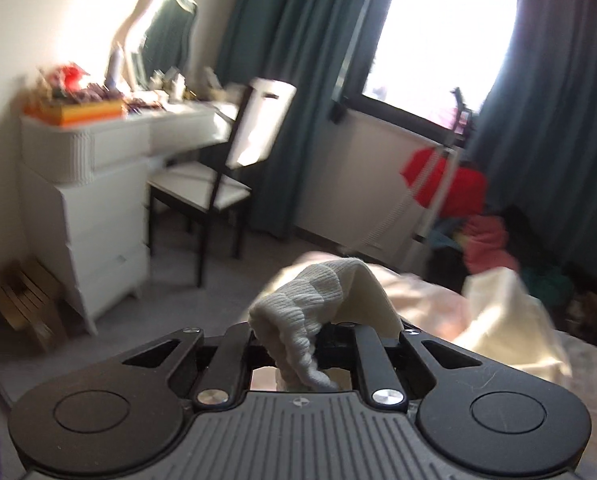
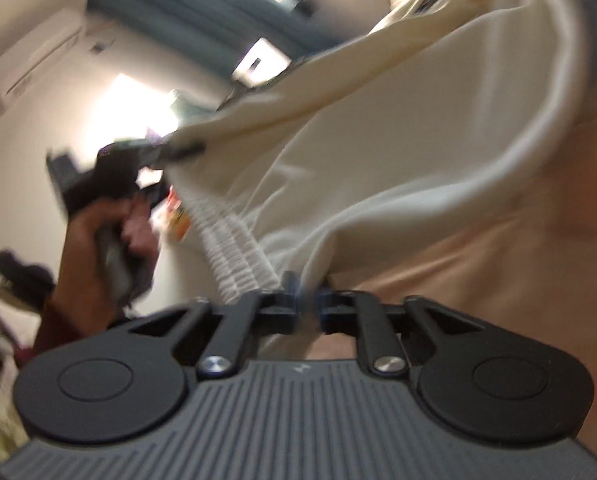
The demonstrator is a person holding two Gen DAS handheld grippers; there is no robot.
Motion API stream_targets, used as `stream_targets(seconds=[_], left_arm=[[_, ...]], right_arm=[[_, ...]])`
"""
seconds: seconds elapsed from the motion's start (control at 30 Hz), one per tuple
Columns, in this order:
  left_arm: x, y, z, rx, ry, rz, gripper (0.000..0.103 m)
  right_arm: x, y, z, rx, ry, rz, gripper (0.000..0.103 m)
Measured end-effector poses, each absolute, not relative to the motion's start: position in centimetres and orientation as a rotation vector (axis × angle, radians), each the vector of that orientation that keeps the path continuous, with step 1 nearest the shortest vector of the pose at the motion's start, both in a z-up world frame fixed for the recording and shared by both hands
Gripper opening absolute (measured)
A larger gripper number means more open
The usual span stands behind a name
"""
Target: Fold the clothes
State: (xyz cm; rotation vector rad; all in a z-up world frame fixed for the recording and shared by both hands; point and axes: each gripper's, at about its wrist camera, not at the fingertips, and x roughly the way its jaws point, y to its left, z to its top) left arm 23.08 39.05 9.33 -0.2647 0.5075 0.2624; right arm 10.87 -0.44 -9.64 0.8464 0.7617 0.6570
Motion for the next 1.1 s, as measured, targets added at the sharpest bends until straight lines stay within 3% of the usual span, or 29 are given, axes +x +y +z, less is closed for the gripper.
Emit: stream_targets(seconds=[0.17,0.3,0.4,0.53,0.6,0.63,0.67,0.73,0.93,1.1], left_arm=[[28.2,43.0,3.1,-0.242,0.632,0.368,0.014],[28.8,44.9,-2.2,-0.294,0.658,0.398,0.015],[28.2,45.3,-3.1,-0.324,0.655,0.392,0.019],[26.6,44.9,-2.5,-0.306,0.678,0.371,0.04],[25.8,43.6,-1.6,-0.246,0.7,0.39,0.046],[25.1,42.7,-1.0,-0.23,0.679,0.4,0.054],[24.3,41.8,-0.3,-0.215,0.658,0.409,0.069],[22.5,39.7,1.3,-0.182,0.594,0.423,0.092],[16.7,30.6,5.6,-0.106,0.483,0.31,0.094],[11.5,22.5,7.7,-0.07,0.398,0.19,0.094]], right_arm=[[14.0,7.4,-12.6,0.762,0.861,0.705,0.007],[16.2,8.1,-15.5,0.769,0.937,0.686,0.008],[16.9,7.3,-15.3,0.777,0.959,0.713,0.009],[16.5,6.9,-13.1,0.656,0.959,0.765,0.013],[16.0,6.4,-11.7,0.583,0.948,0.774,0.027],[15.4,5.8,-10.9,0.551,0.927,0.77,0.033],[14.9,5.3,-10.1,0.519,0.906,0.765,0.04],[13.5,4.3,-8.5,0.45,0.857,0.76,0.043],[9.2,-1.3,-2.0,0.332,0.668,0.683,0.069],[5.8,-8.6,1.7,0.256,0.534,0.579,0.07]])
